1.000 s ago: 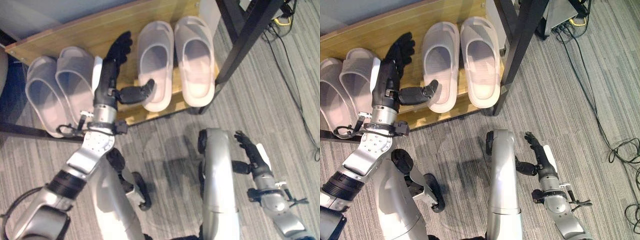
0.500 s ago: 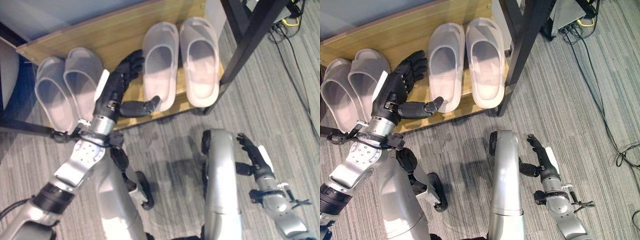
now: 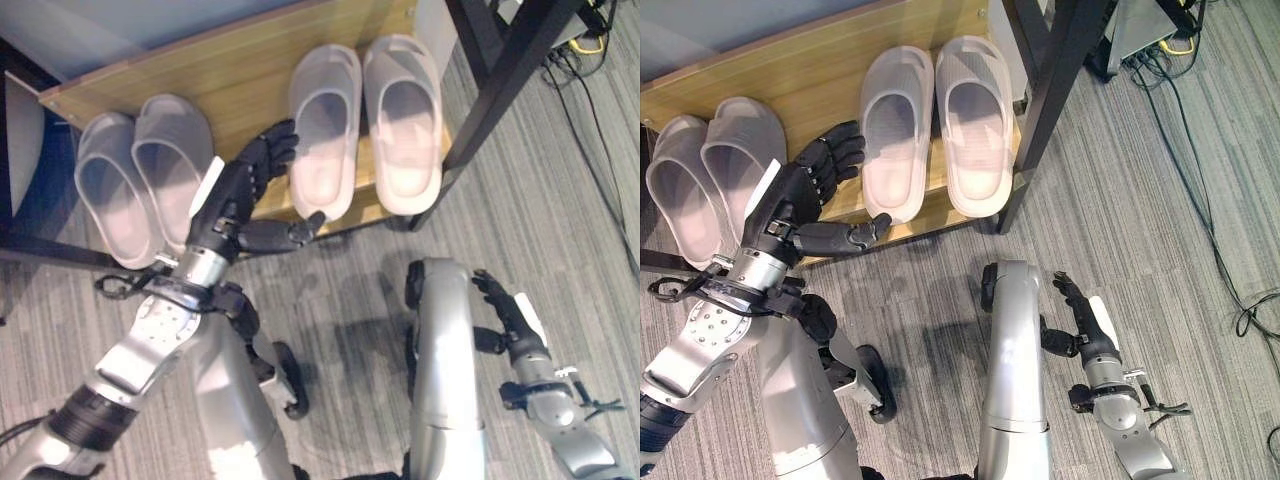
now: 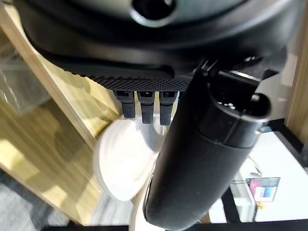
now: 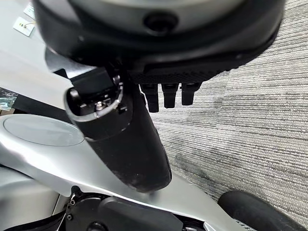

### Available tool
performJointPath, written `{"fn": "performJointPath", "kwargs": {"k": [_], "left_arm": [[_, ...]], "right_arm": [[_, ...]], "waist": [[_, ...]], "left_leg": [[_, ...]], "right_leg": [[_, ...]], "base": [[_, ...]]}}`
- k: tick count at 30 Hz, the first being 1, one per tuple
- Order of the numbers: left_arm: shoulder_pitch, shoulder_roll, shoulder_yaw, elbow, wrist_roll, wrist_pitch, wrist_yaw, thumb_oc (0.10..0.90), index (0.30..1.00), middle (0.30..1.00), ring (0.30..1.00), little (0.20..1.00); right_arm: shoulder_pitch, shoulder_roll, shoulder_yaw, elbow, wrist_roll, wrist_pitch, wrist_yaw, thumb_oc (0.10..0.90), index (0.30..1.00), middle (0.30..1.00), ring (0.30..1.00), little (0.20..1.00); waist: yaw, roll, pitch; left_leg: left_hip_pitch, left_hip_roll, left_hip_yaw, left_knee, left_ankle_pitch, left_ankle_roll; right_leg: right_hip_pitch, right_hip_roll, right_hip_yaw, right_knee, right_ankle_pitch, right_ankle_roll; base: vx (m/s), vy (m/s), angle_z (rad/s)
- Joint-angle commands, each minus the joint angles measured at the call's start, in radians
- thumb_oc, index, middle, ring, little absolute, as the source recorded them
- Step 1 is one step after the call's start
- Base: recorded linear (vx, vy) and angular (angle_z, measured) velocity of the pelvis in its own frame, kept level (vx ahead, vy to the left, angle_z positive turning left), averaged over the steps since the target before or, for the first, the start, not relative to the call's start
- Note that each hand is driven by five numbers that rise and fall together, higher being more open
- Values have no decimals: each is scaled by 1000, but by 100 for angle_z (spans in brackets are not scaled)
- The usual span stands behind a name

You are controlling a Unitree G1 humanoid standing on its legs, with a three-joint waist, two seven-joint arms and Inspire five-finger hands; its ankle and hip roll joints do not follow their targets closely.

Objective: Arrange the slippers neatly on the shoe rack.

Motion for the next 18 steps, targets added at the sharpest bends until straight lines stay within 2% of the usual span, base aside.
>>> {"fn": "performJointPath", "kwargs": {"k": [1,11,18], "left_arm": [[-165,-9,-2,-78,-1,-80,-17,800,900,900,900,900],[-273,-137,-113,-57,25,-69,-10,800,900,900,900,900],[-274,-138,-89,-23,57,-73,12,800,900,900,900,900]], "right_arm": [[-14,-29,11,-138,-49,-46,18,800,900,900,900,900],[-34,-39,36,-138,-55,-42,10,800,900,900,900,900],[-34,-37,43,-129,-61,-44,6,800,900,900,900,900]], "waist": [[17,15,-32],[7,5,-32],[7,9,-32]], "left_leg": [[20,-8,-6,-21,-62,-30],[20,-6,0,-24,-59,-32],[20,-11,-4,-25,-54,-31]], "right_leg": [[24,-102,-2,-8,-20,-4],[24,-105,-7,-10,-20,-6],[24,-105,-7,-13,-18,-8]], "base": [[0,0,0],[0,0,0],[0,0,0]]}}
